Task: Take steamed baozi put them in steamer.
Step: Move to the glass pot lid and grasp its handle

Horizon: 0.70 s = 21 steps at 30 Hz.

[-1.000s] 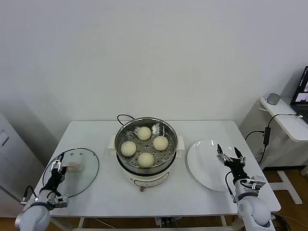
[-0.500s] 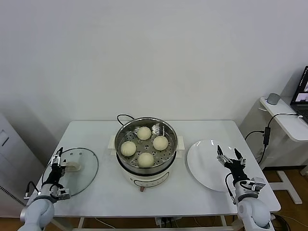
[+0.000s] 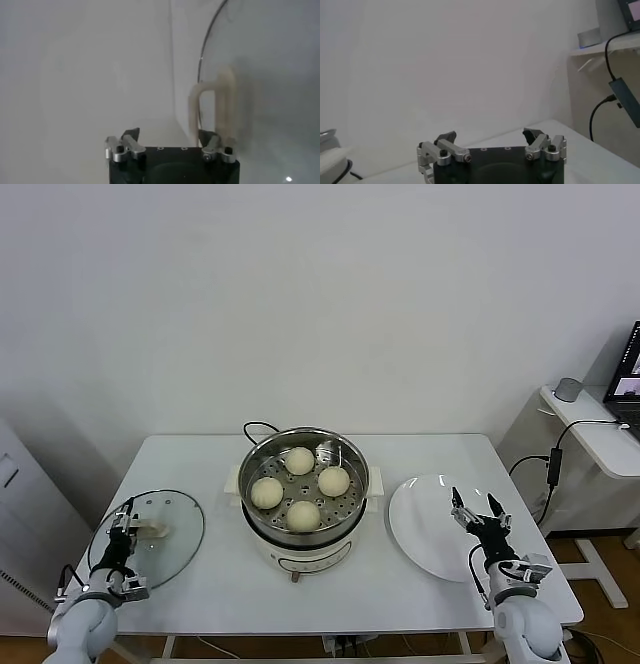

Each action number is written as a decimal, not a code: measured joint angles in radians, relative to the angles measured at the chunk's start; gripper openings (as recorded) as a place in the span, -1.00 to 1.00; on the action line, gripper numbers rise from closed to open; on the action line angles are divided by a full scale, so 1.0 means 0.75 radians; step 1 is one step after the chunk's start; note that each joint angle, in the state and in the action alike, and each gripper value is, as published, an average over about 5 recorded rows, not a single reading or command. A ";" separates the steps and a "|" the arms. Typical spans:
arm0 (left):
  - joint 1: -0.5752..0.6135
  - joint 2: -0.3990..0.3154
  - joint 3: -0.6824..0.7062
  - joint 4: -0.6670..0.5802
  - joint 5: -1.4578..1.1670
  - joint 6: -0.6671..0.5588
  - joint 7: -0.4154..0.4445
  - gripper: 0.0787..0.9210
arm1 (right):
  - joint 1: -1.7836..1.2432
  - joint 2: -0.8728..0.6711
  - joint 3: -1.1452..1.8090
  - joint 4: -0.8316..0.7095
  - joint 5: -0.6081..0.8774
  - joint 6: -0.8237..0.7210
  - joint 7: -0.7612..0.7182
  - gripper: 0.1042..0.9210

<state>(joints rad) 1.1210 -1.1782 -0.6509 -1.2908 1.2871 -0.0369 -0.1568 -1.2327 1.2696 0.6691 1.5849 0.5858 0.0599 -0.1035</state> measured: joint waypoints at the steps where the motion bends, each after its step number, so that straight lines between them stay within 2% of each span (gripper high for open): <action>1: 0.001 0.000 -0.001 0.000 -0.001 0.001 0.000 0.03 | 0.000 0.000 0.000 0.001 0.000 0.001 0.000 0.76; 13: 0.031 -0.016 -0.014 -0.062 -0.043 0.058 0.030 -0.78 | -0.005 0.005 -0.001 0.017 0.000 0.006 -0.003 0.76; 16: 0.054 -0.026 -0.016 -0.118 -0.064 0.098 0.054 -0.87 | -0.008 0.008 -0.002 0.020 0.000 0.008 -0.005 0.76; 21: 0.106 -0.052 -0.014 -0.267 -0.083 0.215 0.116 -0.88 | -0.012 0.011 -0.004 0.024 0.002 0.013 -0.007 0.76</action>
<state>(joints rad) 1.2005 -1.2173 -0.6611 -1.4908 1.2252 0.1241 -0.0699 -1.2415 1.2782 0.6661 1.6028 0.5871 0.0698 -0.1089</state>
